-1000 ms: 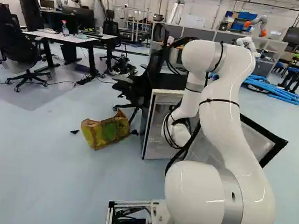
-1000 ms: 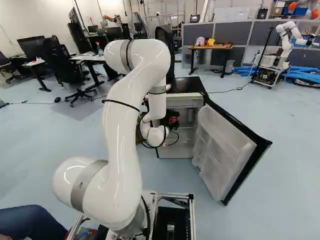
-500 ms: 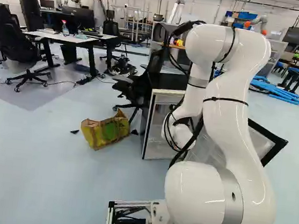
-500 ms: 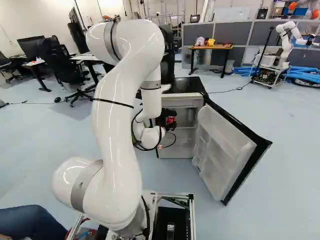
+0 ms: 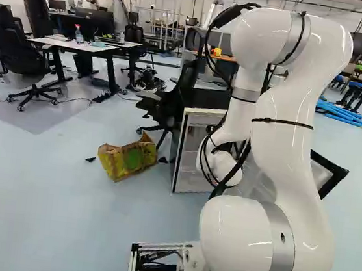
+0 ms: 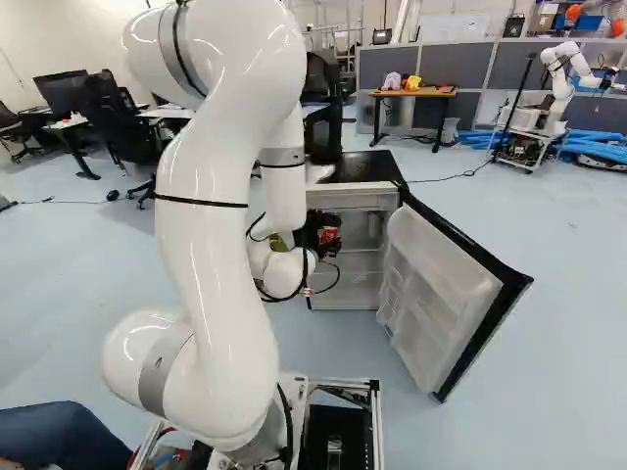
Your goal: Grab a drink from the fridge
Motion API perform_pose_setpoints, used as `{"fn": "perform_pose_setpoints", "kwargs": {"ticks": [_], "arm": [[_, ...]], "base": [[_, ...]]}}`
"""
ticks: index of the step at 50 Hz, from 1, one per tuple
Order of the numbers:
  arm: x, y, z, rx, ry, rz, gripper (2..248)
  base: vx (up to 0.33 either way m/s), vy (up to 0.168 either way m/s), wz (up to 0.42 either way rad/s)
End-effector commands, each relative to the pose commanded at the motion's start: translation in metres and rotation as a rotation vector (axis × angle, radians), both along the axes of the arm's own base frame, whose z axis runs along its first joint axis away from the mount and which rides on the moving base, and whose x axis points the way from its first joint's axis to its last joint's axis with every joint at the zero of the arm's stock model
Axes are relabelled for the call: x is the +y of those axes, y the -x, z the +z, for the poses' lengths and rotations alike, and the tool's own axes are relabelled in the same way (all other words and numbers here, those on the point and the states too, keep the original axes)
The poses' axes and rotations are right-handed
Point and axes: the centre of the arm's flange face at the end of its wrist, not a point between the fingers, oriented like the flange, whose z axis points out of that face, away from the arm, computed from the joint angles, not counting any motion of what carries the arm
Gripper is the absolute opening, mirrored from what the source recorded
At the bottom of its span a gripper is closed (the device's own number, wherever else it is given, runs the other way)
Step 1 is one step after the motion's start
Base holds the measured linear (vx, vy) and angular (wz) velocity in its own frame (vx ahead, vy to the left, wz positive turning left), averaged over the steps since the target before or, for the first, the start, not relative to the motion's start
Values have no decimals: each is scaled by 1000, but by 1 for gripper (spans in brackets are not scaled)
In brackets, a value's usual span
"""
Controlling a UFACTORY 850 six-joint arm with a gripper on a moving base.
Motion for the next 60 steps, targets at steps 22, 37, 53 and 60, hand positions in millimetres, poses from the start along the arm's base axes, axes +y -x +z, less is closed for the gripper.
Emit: {"fn": "perform_pose_setpoints", "kwargs": {"ticks": [22,37,53,60], "arm": [[5,26,27,-29,5,-1,94],[5,29,42,-65,12,-1,94],[6,32,58,-105,20,-1,94],[6,33,65,-123,23,-1,94]], "base": [[0,0,0],[0,0,0],[0,0,0],[0,0,0]]}}
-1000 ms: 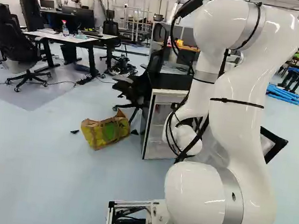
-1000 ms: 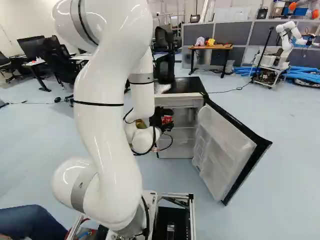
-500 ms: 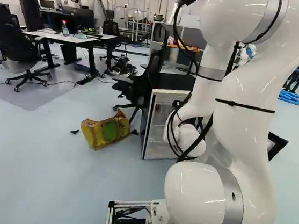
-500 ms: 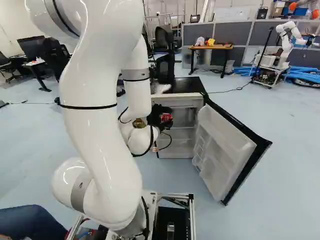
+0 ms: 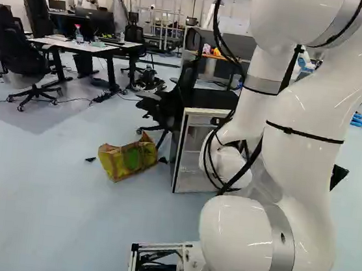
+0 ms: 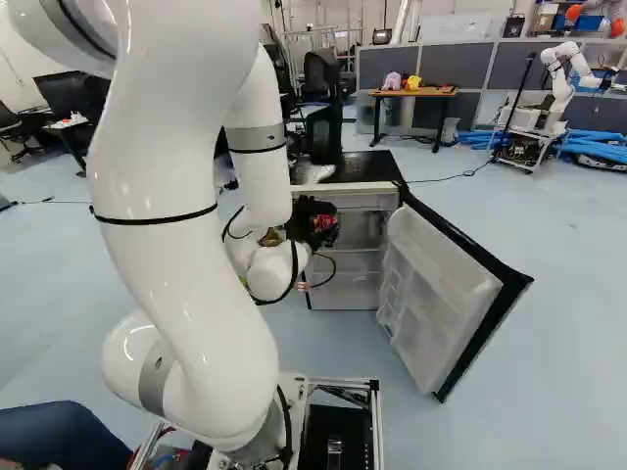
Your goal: Grab a drink from the fridge
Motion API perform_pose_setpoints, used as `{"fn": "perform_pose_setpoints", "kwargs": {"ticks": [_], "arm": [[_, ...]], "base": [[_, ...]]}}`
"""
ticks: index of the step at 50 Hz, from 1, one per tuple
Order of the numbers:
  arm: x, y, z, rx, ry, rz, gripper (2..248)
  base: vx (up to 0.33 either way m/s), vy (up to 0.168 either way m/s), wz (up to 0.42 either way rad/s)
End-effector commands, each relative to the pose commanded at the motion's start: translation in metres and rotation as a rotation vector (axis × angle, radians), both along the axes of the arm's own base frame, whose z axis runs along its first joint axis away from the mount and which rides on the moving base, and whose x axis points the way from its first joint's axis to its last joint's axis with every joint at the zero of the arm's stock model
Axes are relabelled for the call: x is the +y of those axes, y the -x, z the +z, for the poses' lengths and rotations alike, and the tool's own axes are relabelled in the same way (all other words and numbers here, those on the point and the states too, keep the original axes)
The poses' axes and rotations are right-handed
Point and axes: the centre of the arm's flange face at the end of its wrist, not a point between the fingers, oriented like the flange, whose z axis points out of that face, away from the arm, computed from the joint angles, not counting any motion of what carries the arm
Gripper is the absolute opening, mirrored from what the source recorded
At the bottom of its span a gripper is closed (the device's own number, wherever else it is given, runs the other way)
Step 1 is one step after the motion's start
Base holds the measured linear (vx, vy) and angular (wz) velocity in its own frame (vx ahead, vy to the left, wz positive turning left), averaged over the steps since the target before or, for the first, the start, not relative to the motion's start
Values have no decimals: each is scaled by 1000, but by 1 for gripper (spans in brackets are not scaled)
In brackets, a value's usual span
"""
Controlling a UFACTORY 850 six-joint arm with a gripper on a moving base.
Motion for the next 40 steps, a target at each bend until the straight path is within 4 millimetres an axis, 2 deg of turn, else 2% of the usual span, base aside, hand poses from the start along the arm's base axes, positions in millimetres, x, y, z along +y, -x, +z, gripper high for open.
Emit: {"fn": "perform_pose_setpoints", "kwargs": {"ticks": [40], "arm": [[0,-14,35,-97,18,7,94]], "base": [[0,0,0]]}}
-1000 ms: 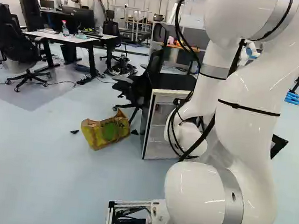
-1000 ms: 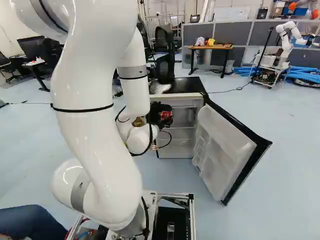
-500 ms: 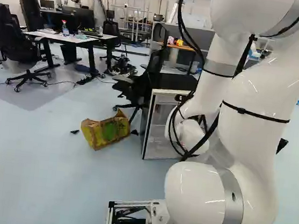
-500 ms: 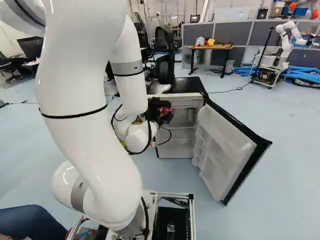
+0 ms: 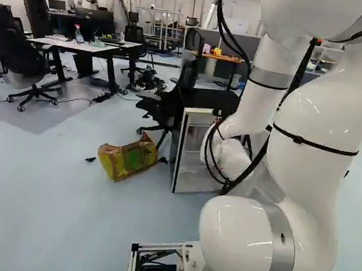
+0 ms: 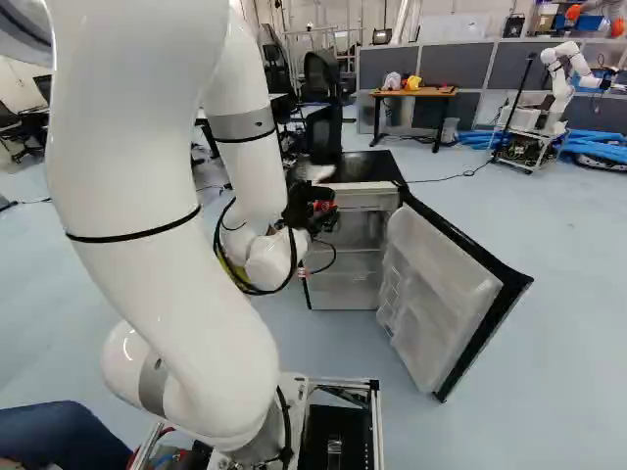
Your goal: Grab a drink from the fridge
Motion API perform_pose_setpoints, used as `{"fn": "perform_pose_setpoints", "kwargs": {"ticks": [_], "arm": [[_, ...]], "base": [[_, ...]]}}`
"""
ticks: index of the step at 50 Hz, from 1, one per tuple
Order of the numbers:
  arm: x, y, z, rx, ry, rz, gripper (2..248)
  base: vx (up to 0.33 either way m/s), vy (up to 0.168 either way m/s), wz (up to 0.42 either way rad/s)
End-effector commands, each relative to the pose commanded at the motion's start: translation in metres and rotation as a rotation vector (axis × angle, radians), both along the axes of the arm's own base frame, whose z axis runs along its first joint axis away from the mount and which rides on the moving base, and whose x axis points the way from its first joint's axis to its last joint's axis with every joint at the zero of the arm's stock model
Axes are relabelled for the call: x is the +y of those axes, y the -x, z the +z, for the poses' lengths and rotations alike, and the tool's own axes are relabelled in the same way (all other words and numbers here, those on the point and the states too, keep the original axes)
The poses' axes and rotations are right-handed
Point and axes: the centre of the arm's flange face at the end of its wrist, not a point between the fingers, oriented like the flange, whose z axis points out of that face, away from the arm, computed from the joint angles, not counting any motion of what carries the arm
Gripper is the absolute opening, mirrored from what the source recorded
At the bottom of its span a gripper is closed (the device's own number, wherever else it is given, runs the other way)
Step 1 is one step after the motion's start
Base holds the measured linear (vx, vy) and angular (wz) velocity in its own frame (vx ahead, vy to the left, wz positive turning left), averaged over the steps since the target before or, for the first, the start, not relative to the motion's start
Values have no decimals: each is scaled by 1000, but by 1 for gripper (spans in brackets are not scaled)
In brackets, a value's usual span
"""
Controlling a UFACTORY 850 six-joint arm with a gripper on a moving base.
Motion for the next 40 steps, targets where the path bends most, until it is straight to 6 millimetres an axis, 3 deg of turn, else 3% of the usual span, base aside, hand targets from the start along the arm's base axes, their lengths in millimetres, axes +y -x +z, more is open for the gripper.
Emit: {"fn": "perform_pose_setpoints", "kwargs": {"ticks": [40], "arm": [[-2,-33,30,-54,8,12,94]], "base": [[0,0,0]]}}
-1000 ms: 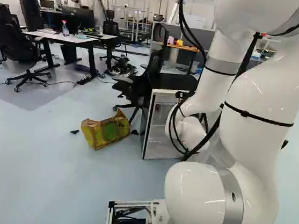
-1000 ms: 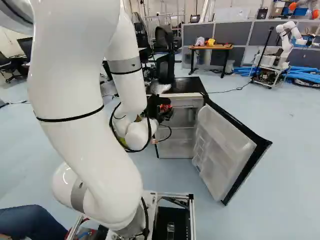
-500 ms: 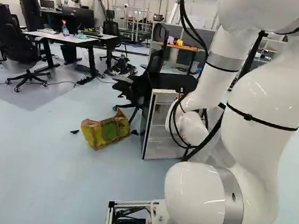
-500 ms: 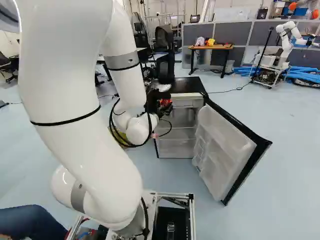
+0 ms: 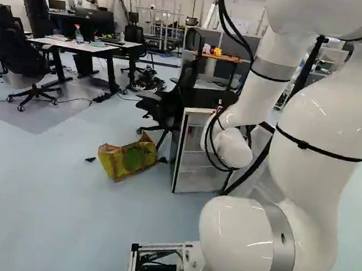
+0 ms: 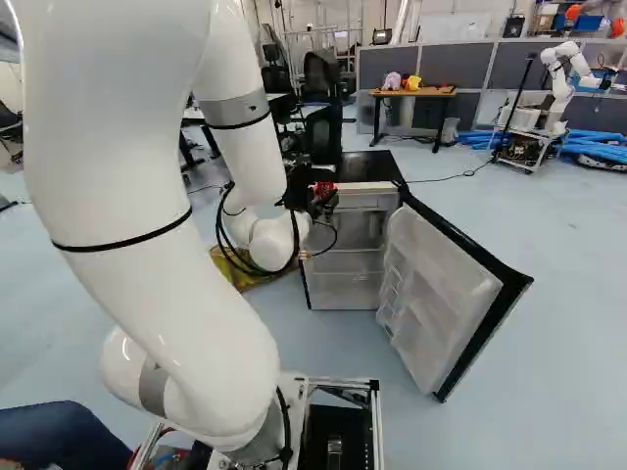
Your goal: Grab a drink from the fridge
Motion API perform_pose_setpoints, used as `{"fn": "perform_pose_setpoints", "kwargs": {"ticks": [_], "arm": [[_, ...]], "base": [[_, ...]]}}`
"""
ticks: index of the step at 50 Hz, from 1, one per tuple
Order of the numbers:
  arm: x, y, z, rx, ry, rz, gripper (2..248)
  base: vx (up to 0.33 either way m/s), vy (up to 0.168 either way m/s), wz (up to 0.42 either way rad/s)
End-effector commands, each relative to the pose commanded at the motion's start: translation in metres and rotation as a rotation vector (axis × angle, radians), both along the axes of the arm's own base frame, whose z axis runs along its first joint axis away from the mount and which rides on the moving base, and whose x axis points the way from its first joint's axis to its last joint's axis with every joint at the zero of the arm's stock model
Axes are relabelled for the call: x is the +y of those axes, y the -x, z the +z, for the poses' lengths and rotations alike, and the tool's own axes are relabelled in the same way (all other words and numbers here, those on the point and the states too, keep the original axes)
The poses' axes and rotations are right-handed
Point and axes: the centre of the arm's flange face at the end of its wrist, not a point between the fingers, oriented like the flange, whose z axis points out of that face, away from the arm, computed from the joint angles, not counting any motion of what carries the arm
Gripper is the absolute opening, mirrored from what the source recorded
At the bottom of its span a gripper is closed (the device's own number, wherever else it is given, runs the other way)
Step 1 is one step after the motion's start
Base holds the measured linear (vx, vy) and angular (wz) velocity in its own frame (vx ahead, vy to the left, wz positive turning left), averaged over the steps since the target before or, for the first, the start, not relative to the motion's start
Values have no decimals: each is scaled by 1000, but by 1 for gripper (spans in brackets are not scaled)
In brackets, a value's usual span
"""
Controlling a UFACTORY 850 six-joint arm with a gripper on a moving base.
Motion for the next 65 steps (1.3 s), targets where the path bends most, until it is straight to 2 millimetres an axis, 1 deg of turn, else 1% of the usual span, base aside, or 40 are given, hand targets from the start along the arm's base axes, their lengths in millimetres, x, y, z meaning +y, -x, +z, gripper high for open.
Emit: {"fn": "perform_pose_setpoints", "kwargs": {"ticks": [28,51,65], "arm": [[0,-34,22,-36,5,13,94],[5,-68,40,-64,7,39,94],[9,-91,37,-59,6,54,94]], "base": [[0,0,0],[0,0,0],[0,0,0]]}}
